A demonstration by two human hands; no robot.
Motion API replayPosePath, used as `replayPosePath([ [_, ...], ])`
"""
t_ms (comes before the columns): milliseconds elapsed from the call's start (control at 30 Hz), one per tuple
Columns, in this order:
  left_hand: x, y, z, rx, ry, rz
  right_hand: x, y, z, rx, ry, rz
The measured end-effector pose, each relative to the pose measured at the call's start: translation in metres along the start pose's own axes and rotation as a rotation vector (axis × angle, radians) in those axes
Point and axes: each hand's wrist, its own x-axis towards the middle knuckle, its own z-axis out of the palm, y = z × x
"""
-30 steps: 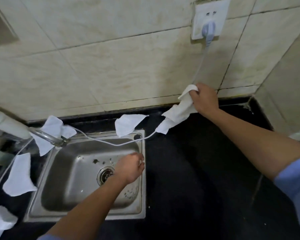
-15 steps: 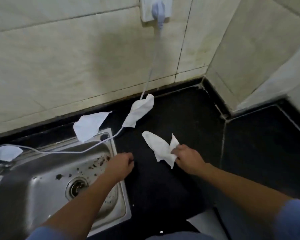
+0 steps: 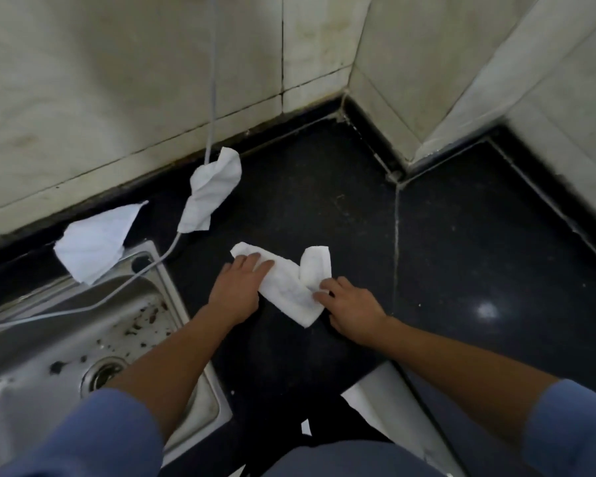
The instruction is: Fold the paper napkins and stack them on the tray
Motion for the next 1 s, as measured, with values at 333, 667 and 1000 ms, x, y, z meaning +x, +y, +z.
replayPosePath([
  [333,-0.025,0.009,-0.005,-0.506,-0.053,-0.165,-0.016,0.000,-0.026,0.726,-0.006,0.271],
  [667,-0.010,0.004,-0.032,-1.354,-0.168,-0.695,0.031,0.043,-0.013,1.213,0.078,0.757],
  [1000,-0.018,0.021,0.004,-0.266,0.191,-0.105,0.004,0.040,-0.016,0.284,0.094,0.429],
])
